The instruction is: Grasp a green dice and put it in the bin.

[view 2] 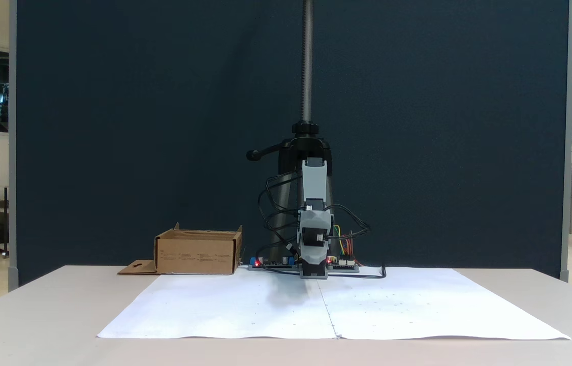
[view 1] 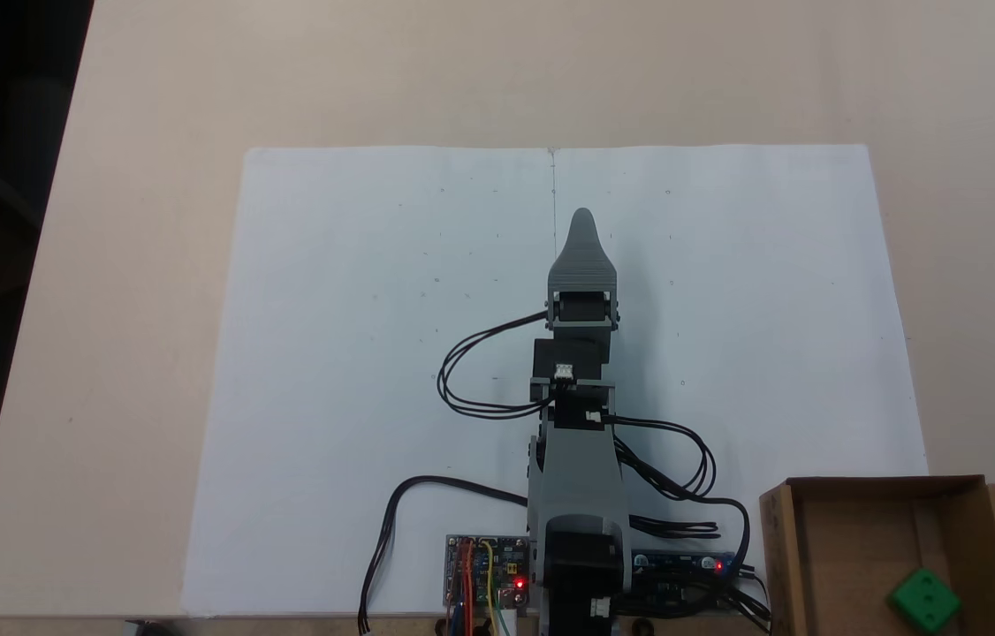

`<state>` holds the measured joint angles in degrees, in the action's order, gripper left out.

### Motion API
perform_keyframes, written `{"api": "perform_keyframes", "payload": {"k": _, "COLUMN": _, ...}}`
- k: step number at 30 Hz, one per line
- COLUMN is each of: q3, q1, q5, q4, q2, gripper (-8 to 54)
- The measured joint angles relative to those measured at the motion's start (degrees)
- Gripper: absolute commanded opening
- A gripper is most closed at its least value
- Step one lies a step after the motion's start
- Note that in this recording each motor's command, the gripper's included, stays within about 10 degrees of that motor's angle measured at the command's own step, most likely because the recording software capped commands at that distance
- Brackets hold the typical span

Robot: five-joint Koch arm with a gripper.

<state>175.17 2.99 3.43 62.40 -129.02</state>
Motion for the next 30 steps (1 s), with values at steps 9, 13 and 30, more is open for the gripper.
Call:
{"api": "perform_keyframes", "payload": {"k": 9, "q3": 0.0, "q1": 0.0, "q5": 0.0, "q4": 9.05, "q2": -0.09, "gripper": 46.0}}
{"api": "perform_keyframes", "payload": {"k": 13, "q3": 0.0, "q1": 0.0, "q5": 0.0, "q4": 11.78, "q2": 0.0, "gripper": 46.0}}
{"api": "perform_keyframes", "payload": {"k": 30, "q3": 0.0, "q1": 0.0, "q5": 0.0, "q4": 11.78, "q2": 0.0, "gripper": 46.0}}
